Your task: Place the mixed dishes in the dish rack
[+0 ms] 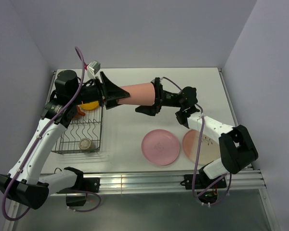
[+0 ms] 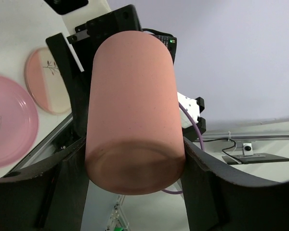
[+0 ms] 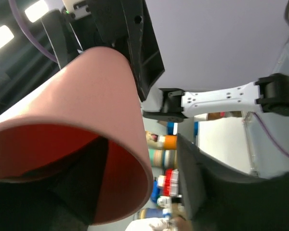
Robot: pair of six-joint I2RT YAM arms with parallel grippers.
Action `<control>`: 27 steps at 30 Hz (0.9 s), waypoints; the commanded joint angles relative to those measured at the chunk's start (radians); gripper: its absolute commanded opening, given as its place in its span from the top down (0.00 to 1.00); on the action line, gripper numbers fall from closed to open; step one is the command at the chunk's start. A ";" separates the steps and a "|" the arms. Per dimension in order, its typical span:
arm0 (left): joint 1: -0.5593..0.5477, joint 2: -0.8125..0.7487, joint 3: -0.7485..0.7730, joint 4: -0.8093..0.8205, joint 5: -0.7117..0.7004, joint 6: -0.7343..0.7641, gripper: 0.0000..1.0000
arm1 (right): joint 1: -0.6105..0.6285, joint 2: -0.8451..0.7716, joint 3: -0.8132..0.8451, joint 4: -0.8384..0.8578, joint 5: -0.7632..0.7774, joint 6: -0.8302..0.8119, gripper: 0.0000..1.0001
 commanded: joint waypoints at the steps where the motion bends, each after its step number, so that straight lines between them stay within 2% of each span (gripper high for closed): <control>1: -0.002 0.006 0.038 -0.011 -0.042 0.057 0.96 | -0.002 -0.046 0.024 -0.003 -0.014 -0.029 0.27; 2: 0.000 0.008 0.045 -0.037 -0.048 0.075 1.00 | -0.014 -0.049 0.003 -0.009 -0.001 -0.030 0.21; 5: 0.004 0.003 0.064 -0.056 -0.054 0.092 1.00 | -0.069 -0.077 -0.075 -0.015 0.035 -0.026 0.16; 10: 0.044 -0.006 0.087 -0.135 -0.077 0.140 1.00 | -0.192 -0.152 -0.173 -0.123 0.075 -0.087 0.15; 13: 0.098 -0.015 0.090 -0.193 -0.086 0.172 1.00 | -0.220 -0.163 -0.203 -0.123 0.079 -0.087 0.15; 15: 0.147 -0.009 0.134 -0.274 -0.144 0.219 1.00 | -0.221 -0.169 -0.201 -0.147 0.072 -0.108 0.16; 17: 0.188 0.018 0.177 -0.438 -0.256 0.293 1.00 | -0.221 -0.180 -0.137 -0.365 0.044 -0.269 0.18; 18: 0.198 0.032 0.223 -0.498 -0.305 0.317 1.00 | -0.221 -0.193 -0.099 -0.685 0.046 -0.499 0.18; 19: 0.213 0.046 0.241 -0.613 -0.357 0.356 1.00 | -0.223 -0.193 0.026 -0.903 0.099 -0.661 0.18; 21: 0.219 0.089 0.283 -0.713 -0.519 0.379 1.00 | -0.223 -0.163 0.182 -1.285 0.223 -0.959 0.16; 22: 0.225 0.097 0.288 -0.768 -0.563 0.393 1.00 | -0.223 -0.152 0.287 -1.498 0.331 -1.135 0.16; 24: 0.225 0.094 0.275 -0.780 -0.676 0.394 1.00 | -0.241 -0.155 0.314 -1.566 0.363 -1.199 0.16; 27: 0.228 0.094 0.254 -0.798 -0.791 0.391 1.00 | -0.276 -0.181 0.282 -1.577 0.371 -1.210 0.16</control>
